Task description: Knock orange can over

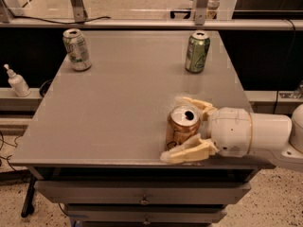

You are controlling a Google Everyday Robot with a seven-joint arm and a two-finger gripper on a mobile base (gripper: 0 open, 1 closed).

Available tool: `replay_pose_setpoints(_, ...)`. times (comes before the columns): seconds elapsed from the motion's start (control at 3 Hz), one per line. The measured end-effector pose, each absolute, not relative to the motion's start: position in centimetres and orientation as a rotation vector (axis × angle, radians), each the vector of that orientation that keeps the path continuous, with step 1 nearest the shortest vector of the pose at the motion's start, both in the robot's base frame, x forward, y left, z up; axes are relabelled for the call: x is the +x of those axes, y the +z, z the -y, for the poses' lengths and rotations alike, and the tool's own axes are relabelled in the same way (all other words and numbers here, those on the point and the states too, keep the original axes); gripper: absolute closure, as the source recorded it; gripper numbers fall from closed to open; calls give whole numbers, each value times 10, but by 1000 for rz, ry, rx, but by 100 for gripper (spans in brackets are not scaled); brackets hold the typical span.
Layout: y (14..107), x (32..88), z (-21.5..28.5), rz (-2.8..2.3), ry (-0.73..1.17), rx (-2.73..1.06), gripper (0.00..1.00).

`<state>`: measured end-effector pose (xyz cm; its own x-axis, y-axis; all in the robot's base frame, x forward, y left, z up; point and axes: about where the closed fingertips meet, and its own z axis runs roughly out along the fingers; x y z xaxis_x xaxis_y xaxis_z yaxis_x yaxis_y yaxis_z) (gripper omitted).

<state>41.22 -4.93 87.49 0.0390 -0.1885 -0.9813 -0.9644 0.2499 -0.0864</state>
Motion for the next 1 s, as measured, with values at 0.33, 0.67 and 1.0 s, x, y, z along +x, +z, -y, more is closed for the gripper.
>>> replay_pose_setpoints(0.33, 861, 425, 62, -1455, 848, -1190, 41)
replay_pose_setpoints(0.67, 855, 449, 81, -1511, 808, -1216, 64)
replay_pose_setpoints(1.0, 859, 482, 101, -1571, 733, -1295, 88)
